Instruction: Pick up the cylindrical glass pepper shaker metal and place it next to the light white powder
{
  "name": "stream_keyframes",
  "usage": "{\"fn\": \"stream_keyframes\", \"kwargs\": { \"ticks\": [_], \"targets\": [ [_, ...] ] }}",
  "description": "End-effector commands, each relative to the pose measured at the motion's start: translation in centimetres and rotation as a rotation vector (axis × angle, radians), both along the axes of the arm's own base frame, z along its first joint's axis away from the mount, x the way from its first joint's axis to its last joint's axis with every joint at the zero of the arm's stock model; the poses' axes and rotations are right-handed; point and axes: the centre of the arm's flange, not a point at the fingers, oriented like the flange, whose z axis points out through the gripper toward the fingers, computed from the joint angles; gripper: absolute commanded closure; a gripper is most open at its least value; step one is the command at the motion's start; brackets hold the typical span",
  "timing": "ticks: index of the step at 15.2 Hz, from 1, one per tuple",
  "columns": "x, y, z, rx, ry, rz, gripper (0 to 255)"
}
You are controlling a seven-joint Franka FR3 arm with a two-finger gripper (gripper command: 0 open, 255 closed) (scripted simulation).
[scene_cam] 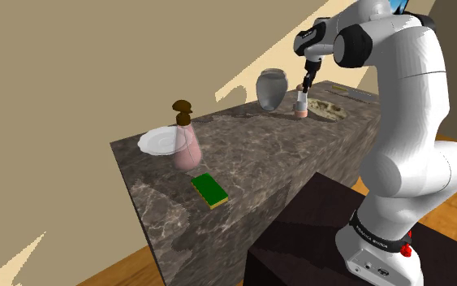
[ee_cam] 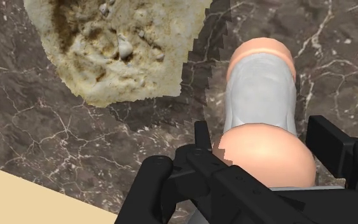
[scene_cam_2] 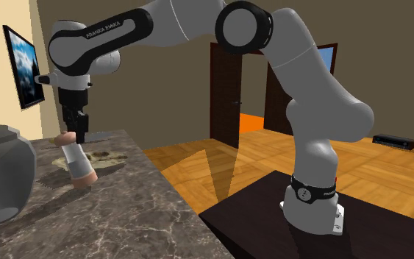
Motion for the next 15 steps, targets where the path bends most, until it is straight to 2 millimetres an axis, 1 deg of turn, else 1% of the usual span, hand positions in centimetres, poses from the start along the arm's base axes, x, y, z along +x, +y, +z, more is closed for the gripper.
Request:
{"fn": "stream_keyframes", "kwargs": {
  "ticks": [1, 2, 7, 10, 11, 15],
  "targets": [
    [0.0, 0.0, 0.0, 0.000, 0.000, 0.000, 255],
    [0.0, 0.0, 0.0, 0.000, 0.000, 0.000, 0],
    [0.0, 0.0, 0.0, 0.000, 0.000, 0.000, 0],
    [-0.3, 0.7, 3.9, 0.000, 0.000, 0.000, 0],
    [-0.3, 0.8, 4.9, 0.000, 0.000, 0.000, 0],
    [-0.3, 0.8, 4.9, 0.000, 0.000, 0.000, 0]
  ]
}}
